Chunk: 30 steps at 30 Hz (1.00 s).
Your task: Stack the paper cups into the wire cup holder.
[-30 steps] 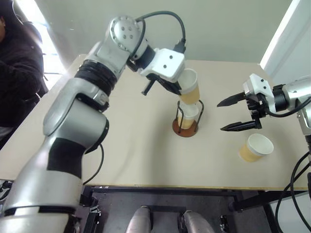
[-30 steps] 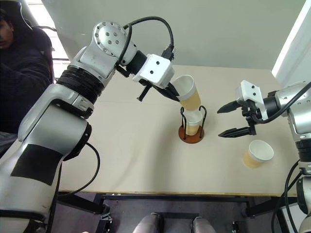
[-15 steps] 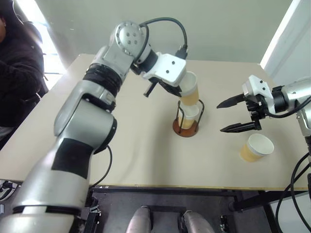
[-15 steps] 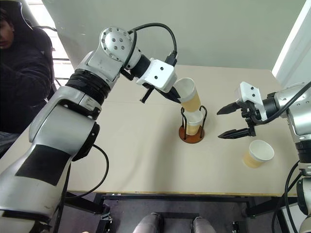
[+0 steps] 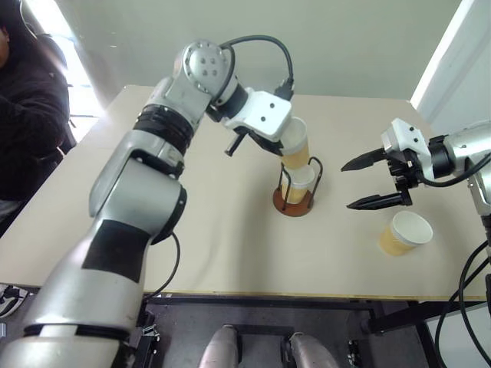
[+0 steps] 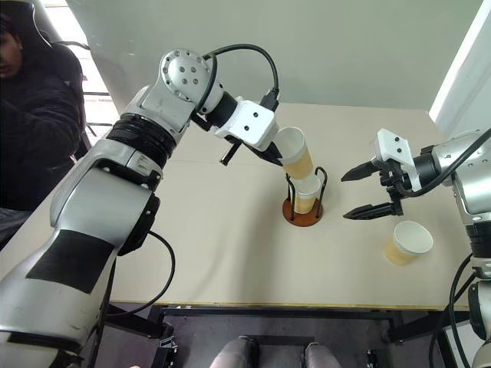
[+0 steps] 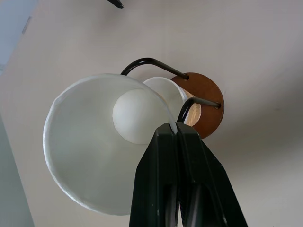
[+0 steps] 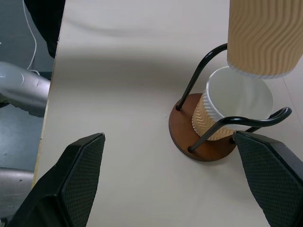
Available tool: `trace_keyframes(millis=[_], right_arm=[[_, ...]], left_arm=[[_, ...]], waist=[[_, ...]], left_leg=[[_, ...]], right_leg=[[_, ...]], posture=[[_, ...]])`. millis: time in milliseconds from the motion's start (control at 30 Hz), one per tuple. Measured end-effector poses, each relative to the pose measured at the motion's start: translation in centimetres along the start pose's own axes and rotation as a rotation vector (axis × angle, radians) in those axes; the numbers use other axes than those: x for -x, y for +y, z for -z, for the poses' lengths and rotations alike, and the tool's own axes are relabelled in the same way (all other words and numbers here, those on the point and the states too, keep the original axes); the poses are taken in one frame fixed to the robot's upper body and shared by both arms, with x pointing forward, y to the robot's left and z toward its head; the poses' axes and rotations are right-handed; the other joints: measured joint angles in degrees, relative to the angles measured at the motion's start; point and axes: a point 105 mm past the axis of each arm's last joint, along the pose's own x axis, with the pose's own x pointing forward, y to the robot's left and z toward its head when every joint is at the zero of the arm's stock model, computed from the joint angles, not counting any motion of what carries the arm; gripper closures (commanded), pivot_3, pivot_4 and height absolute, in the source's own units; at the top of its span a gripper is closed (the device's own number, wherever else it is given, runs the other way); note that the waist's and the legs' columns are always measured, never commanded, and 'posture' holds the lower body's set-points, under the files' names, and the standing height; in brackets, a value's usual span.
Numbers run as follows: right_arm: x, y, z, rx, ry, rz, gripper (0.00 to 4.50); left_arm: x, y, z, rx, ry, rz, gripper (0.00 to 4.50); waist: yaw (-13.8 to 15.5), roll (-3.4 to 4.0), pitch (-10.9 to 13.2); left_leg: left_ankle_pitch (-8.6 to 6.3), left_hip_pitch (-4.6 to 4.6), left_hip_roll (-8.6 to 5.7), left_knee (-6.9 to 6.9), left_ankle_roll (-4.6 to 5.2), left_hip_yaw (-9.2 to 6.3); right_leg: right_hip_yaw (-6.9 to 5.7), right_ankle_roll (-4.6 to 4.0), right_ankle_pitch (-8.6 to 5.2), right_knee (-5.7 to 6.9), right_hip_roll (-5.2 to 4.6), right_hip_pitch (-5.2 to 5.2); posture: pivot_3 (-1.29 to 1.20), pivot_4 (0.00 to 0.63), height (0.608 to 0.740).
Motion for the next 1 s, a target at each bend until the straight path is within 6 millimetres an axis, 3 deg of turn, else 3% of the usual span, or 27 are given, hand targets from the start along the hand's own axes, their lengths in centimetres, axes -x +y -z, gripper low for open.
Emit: trace_keyframes(millis=[100,200,567,1000], right_arm=[[-0.01,0.01,-0.01,-0.001,0.000,0.000,0.03],[-0.02,0.02,-0.01,-0.004,0.000,0.000,0.00],[-0.03,0.03,0.00,-0.006,0.000,0.001,0.00],[0.29,-0.10,0.26,-0.008,0.012,0.016,0.00]], left_arm=[[-0.14,0.00,-0.02,0.004,0.000,0.004,4.50],[-0.16,-0.01,0.02,0.012,0.000,0.005,3.89],[-0.23,-0.17,0.19,0.033,0.003,0.015,0.04],[0.62,0.33,0.05,0.090,-0.051,-0.046,0.04]], waist=[[0.0,0.00,0.0],[0.0,0.00,0.0],[0.0,0.00,0.0],[0.0,0.00,0.0]], left_leg=[[0.00,0.00,0.00,0.00,0.00,-0.01],[-0.01,0.01,-0.01,-0.01,0.01,0.01],[-0.02,0.00,0.00,0.00,0.02,-0.01],[-0.02,-0.02,0.00,0.00,0.02,-0.01]], right_leg=[[0.01,0.00,0.00,0.00,0.00,0.00],[0.00,0.00,0.00,0.00,0.02,0.00],[0.02,0.03,0.01,0.00,0.01,0.00],[0.02,0.02,0.00,-0.01,0.00,-0.01]], posture=[[0.00,0.150,0.740],[0.00,0.150,0.740],[0.00,0.150,0.740],[0.00,0.150,0.740]])
